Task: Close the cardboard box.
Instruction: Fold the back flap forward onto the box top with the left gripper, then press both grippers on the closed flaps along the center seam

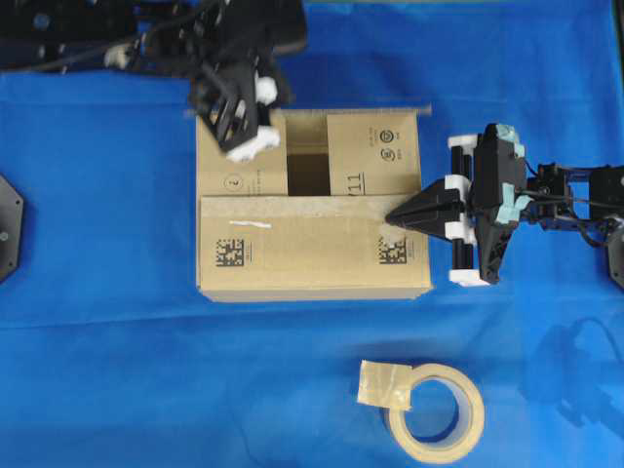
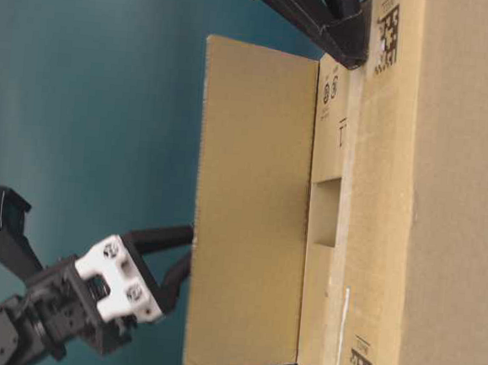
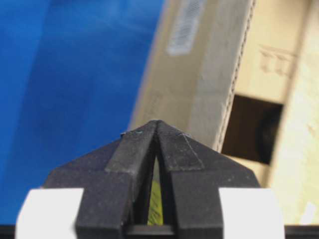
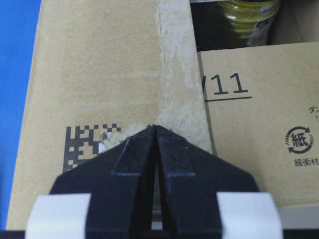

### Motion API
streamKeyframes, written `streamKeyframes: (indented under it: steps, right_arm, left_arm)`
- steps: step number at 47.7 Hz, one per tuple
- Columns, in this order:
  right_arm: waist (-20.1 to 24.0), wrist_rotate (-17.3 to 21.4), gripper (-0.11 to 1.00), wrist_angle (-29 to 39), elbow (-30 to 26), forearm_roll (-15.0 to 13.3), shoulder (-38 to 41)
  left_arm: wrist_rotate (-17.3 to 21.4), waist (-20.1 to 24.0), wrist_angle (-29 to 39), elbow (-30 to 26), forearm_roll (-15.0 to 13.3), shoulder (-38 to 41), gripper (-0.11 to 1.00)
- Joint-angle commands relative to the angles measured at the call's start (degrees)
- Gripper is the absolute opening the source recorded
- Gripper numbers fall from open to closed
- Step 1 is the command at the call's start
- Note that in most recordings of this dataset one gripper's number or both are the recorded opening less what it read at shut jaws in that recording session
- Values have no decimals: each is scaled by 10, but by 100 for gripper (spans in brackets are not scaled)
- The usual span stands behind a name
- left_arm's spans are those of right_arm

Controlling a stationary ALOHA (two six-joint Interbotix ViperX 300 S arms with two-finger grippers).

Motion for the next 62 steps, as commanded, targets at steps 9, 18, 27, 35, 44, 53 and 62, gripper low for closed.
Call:
streamKeyframes:
  steps: [9,18,27,35,44,53,62]
  right_arm:
    - [-4,-1,0,-8,-7,-1,-4]
    - [-4,-2,0,-8,-7,-1,-3]
    - [-10,-2,0,-8,-7,-1,-3]
    - [-24,-2,0,-18,-8,-1,-3]
    - [-40,-2,0,-28,-8,-2,-3]
    - [-42,-2,0,-27,-5,-2,-3]
    - [-42,-2,0,-26,-4,-2,-3]
  left_arm:
    - [-47,-55,-66,68,-1,-49,0]
    - [-97,-69,-133,132,-1,-55,0]
    - [-132,-78,-214,193,-1,-48,0]
    - [-147,-82,-256,219,-1,-57,0]
    - [-146,-83,-280,231,-1,-64,0]
    - [-147,-84,-284,233,-1,-65,0]
    - [-146,-87,-289,234,-2,-65,0]
